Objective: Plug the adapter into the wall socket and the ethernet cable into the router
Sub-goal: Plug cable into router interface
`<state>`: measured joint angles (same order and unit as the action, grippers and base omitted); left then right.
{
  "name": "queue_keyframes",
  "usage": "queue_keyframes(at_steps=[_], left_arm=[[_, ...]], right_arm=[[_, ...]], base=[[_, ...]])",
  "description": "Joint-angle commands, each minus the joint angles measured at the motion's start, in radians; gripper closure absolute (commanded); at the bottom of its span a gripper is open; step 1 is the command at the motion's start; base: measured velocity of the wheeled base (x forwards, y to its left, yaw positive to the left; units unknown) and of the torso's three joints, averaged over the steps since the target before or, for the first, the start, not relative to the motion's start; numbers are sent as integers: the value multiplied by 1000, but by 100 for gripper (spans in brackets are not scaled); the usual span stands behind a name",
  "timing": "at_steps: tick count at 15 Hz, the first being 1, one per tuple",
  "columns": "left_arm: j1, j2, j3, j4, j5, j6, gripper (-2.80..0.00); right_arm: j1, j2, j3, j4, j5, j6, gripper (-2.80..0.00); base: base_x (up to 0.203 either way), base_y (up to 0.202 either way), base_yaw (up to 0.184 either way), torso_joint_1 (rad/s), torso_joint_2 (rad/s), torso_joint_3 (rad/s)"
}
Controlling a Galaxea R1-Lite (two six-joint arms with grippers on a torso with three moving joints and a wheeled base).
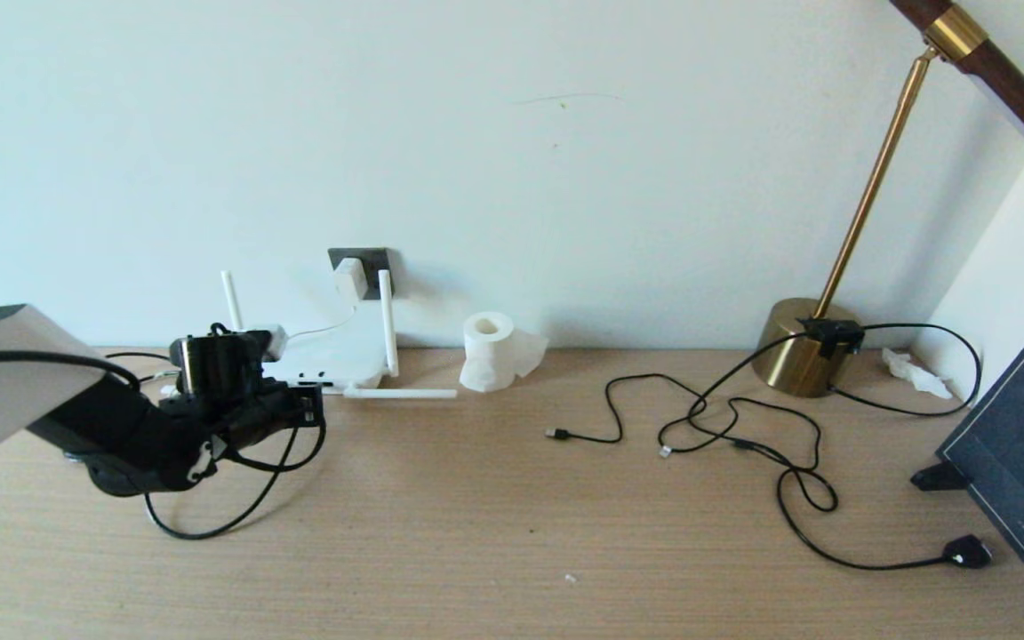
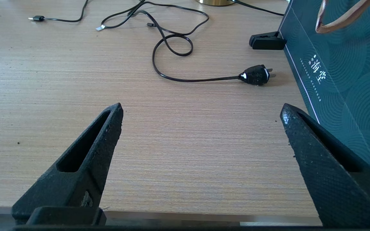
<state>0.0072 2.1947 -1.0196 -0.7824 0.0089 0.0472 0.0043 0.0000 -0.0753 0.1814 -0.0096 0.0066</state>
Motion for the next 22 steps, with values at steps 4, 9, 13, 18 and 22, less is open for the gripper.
queue_keyframes(at_steps=[4, 9, 13, 18, 22], left_arm=[[2, -1, 0, -6, 0, 0, 0], [2, 0, -2, -6, 0, 0, 0], [18, 16, -5, -6, -5, 0, 0], [27, 17, 3, -8, -7, 0, 0], [25, 7, 30, -14, -7, 3, 0]], right_arm=[[0, 2, 0, 1, 0, 1, -280], [0, 2, 0, 1, 0, 1, -280], [0, 2, 0, 1, 0, 1, -280], [0, 2, 0, 1, 0, 1, -280], [0, 2, 0, 1, 0, 0, -280]], base=[[0, 0, 0, 0, 0, 0], [0, 0, 0, 0, 0, 0], [0, 0, 0, 0, 0, 0], [0, 0, 0, 0, 0, 0], [0, 0, 0, 0, 0, 0]])
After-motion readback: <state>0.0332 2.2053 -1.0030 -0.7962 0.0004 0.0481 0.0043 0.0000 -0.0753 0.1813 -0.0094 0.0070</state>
